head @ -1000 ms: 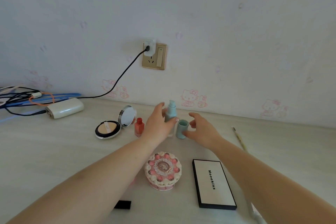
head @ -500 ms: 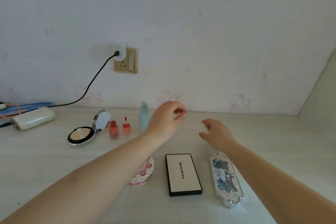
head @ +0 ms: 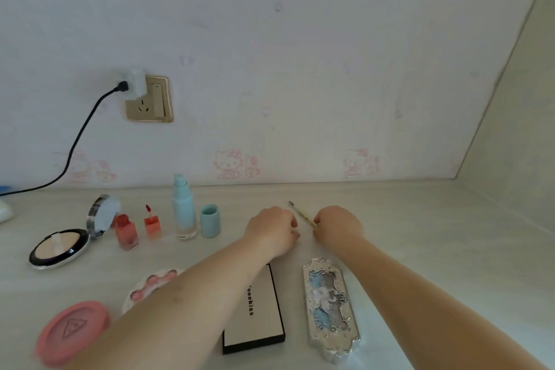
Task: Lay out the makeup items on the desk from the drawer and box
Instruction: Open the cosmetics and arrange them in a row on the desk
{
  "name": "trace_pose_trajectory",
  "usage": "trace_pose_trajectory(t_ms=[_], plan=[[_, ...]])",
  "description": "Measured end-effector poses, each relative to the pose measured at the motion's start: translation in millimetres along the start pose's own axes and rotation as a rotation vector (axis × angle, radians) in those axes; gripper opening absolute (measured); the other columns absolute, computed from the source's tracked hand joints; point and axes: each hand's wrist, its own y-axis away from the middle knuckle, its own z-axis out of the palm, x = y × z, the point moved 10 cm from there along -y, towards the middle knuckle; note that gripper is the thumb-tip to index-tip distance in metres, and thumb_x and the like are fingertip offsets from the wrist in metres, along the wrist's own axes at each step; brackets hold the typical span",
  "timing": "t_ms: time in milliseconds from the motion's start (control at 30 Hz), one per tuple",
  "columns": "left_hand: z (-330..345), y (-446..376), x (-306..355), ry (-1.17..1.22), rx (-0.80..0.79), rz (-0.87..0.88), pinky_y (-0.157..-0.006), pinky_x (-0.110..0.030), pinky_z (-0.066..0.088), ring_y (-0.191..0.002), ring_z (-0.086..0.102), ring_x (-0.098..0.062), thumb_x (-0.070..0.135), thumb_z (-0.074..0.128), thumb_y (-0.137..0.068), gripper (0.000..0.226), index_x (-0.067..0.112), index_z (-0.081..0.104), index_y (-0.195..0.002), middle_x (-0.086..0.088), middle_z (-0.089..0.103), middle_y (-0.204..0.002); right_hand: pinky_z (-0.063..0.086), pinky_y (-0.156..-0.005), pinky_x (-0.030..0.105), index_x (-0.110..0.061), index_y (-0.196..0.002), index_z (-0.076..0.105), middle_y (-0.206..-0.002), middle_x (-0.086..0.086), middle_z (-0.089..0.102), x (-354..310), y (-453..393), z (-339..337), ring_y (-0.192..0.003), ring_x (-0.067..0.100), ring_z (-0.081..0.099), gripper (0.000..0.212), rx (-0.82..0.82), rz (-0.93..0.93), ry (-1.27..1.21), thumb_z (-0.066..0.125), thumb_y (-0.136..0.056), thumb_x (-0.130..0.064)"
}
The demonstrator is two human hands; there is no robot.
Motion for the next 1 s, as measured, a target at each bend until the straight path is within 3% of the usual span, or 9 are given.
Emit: trace_pose_trajectory(t_ms=[133,200,267,333,400,467,667,867,1000], plan=[[2.1,0.3,8.3,-0.056,0.025,0.051,-0.096,-0.037,0.044,-0.115,0.051,-0.029,0.029,0.052,-0.09,0.026,0.026,0.066,-0.112,-0.006,0.058,-0.121,0.038,-0.071,0.03,-0.017,-0.112,0.061,-0.113,0.005,0.057,-6.0,-4.3,-2.5,-0.107,0.026,0.057,0.03,0.068,-0.044,0.163,0.048,-0.086,-0.014],[-0.3,3.2,7.3,-0.032,0.043,0.056,-0.094,-0.037,0.044,-0.114,0.053,-0.028,0.029,0.053,-0.09,0.024,0.025,0.067,-0.109,-0.005,0.06,-0.117,0.038,-0.071,0.029,-0.017,-0.109,0.06,-0.109,0.004,0.058,-4.6,-1.6,-5.0,-0.104,0.026,0.057,0.027,0.078,-0.036,0.086,0.05,-0.085,-0.018],[-6.4,7.9,3.4,0.061,0.08,0.045,-0.093,-0.035,0.044,-0.113,0.054,-0.024,0.03,0.054,-0.09,0.023,0.024,0.066,-0.108,-0.002,0.063,-0.115,0.041,-0.069,0.027,-0.018,-0.105,0.06,-0.097,-0.001,0.061,-3.3,2.9,-10.7,-0.093,0.022,0.06,0.024,0.083,-0.026,-0.199,0.054,-0.082,-0.022],[-16.8,15.0,-1.8,0.19,0.132,0.027,-0.094,-0.033,0.045,-0.112,0.057,-0.018,0.036,0.054,-0.09,0.026,0.024,0.065,-0.11,0.004,0.067,-0.115,0.05,-0.069,0.029,-0.017,-0.104,0.059,-0.084,-0.006,0.059,-4.8,9.7,-15.6,-0.079,0.017,0.061,0.023,0.054,-0.002,-0.703,0.057,-0.082,-0.018],[-31.4,24.8,-5.0,0.27,0.197,0.028,-0.093,-0.035,0.046,-0.107,0.061,-0.012,0.044,0.051,-0.09,0.028,0.027,0.065,-0.108,0.01,0.069,-0.111,0.056,-0.067,0.029,-0.011,-0.103,0.059,-0.082,0.0,0.059,-10.8,21.2,-19.2,-0.074,0.016,0.062,0.019,0.004,0.038,-1.191,0.055,-0.084,-0.008],[-49.0,37.2,-6.9,0.275,0.274,0.046,-0.088,-0.034,0.048,-0.1,0.063,-0.008,0.047,0.051,-0.09,0.026,0.03,0.067,-0.1,0.012,0.071,-0.103,0.055,-0.062,0.022,-0.009,-0.094,0.058,-0.084,0.006,0.061,-18.6,34.4,-24.2,-0.076,0.014,0.065,0.011,-0.026,0.059,-1.441,0.053,-0.087,-0.003],[-86.9,74.1,-10.7,0.417,0.399,0.088,-0.081,-0.028,0.05,-0.088,0.064,-0.004,0.038,0.06,-0.088,0.016,0.028,0.072,-0.092,0.012,0.072,-0.091,0.053,-0.062,0.022,-0.012,-0.085,0.059,-0.079,0.002,0.068,-38.5,71.6,-30.7,-0.078,0.01,0.069,0.005,-0.11,0.095,-1.759,0.061,-0.086,-0.007],[-117.3,129.6,-11.5,0.332,0.59,0.185,-0.068,-0.011,0.039,-0.073,0.054,-0.001,0.034,0.071,-0.08,0.011,0.026,0.074,-0.087,0.016,0.058,-0.074,0.056,-0.063,0.021,-0.006,-0.084,0.061,-0.074,0.007,0.071,-66.9,116.2,-31.2,-0.078,0.014,0.071,0.006,-0.148,0.059,-2.042,0.061,-0.089,-0.01],[-133.2,165.8,-13.4,0.293,0.673,0.239,-0.069,-0.028,0.048,-0.072,0.059,-0.006,0.034,0.073,-0.079,0.011,0.023,0.074,-0.081,0.01,0.064,-0.073,0.057,-0.064,0.021,-0.004,-0.092,0.06,-0.082,0.01,0.069,-86.5,149.0,-25.6,-0.076,0.014,0.071,0.008,-0.129,0.088,-2.207,0.062,-0.087,-0.009]])
